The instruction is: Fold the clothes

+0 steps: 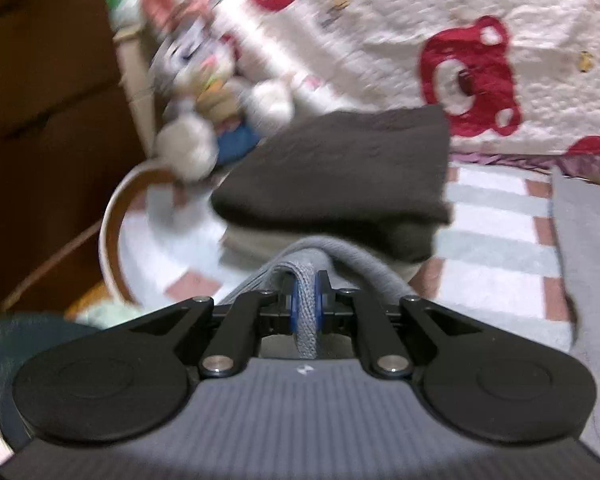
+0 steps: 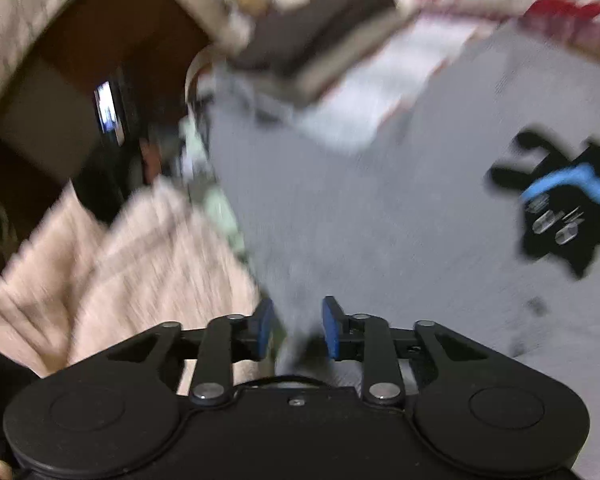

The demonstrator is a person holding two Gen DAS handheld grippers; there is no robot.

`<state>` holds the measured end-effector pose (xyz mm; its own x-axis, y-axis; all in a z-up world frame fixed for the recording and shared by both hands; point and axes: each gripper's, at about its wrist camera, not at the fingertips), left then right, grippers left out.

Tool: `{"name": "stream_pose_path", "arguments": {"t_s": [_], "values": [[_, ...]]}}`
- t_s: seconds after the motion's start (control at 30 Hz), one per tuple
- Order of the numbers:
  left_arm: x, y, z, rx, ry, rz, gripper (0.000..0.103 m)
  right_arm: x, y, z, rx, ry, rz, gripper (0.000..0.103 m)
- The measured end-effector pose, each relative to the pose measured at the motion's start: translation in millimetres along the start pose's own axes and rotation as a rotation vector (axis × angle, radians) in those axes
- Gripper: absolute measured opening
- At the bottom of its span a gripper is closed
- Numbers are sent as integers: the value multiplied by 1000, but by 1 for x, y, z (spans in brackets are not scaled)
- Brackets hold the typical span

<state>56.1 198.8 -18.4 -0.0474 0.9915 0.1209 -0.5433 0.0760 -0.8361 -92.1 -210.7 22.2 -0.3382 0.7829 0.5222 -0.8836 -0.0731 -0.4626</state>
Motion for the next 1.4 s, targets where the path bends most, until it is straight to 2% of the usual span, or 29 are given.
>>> {"name": "stream_pose_path", "arguments": {"t_s": [0.07,0.13,0.17,0.2,0.3,0.43,0.5,0.57,0.63,0.7,0.73,0.77,0.83,0.93,1.03,1.07,1.1,1.13,1.23,1.3,1.4], "values": [[-15,-7,10,-28,7,-55,7,-5,-3,33,-71,-2,-53,46],[-36,-17,22,-67,45,-79,7,-8,-4,62,-129,12,-96,46],[-47,-20,30,-83,68,-88,7,-7,-3,71,-147,49,-85,46],[-59,-23,36,-95,99,-95,7,-4,-4,81,-166,91,-70,47],[-100,-32,55,-124,210,-130,7,-1,-5,104,-199,127,-76,47],[-163,-41,77,-113,374,-201,7,-17,4,100,-204,177,-108,48],[-204,-39,90,-76,460,-259,7,-25,8,97,-207,202,-124,58],[-239,-28,104,-33,575,-307,7,-33,12,95,-209,227,-140,62],[-272,-7,106,91,709,-350,9,-41,16,93,-211,252,-155,62],[-304,14,108,217,841,-392,16,-49,21,90,-214,277,-171,62],[-314,26,102,297,880,-401,27,-53,23,89,-215,288,-181,62],[-318,33,96,353,885,-409,41,-63,25,85,-214,281,-213,62],[-326,48,82,463,893,-424,42,-83,30,76,-211,265,-276,62],[-301,40,75,399,850,-393,44,-113,36,62,-207,242,-372,62],[-265,25,67,311,800,-308,58,-143,43,49,-203,218,-468,62],[-254,25,57,315,746,-287,61,-154,45,44,-201,210,-499,62],[-242,25,47,320,691,-266,61,-164,47,40,-199,202,-531,62],[-235,28,33,358,629,-237,61,-174,49,35,-198,194,-563,62],[-209,48,-3,512,523,-66,61,-182,43,25,-211,172,-600,62],[-191,53,-13,548,523,54,61,-181,34,19,-225,158,-606,62],[-184,49,-15,537,561,122,61,-172,13,5,-229,139,-570,62]]}}
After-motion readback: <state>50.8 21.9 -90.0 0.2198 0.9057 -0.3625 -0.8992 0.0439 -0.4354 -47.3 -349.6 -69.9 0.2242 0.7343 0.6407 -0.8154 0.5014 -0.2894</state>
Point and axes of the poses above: each gripper's, at about its wrist camera, not at the fingertips, and z roughly against the way its jaws point, x to its left, y to its underside, and after that the axes turned 1 degree about -z, right-handed
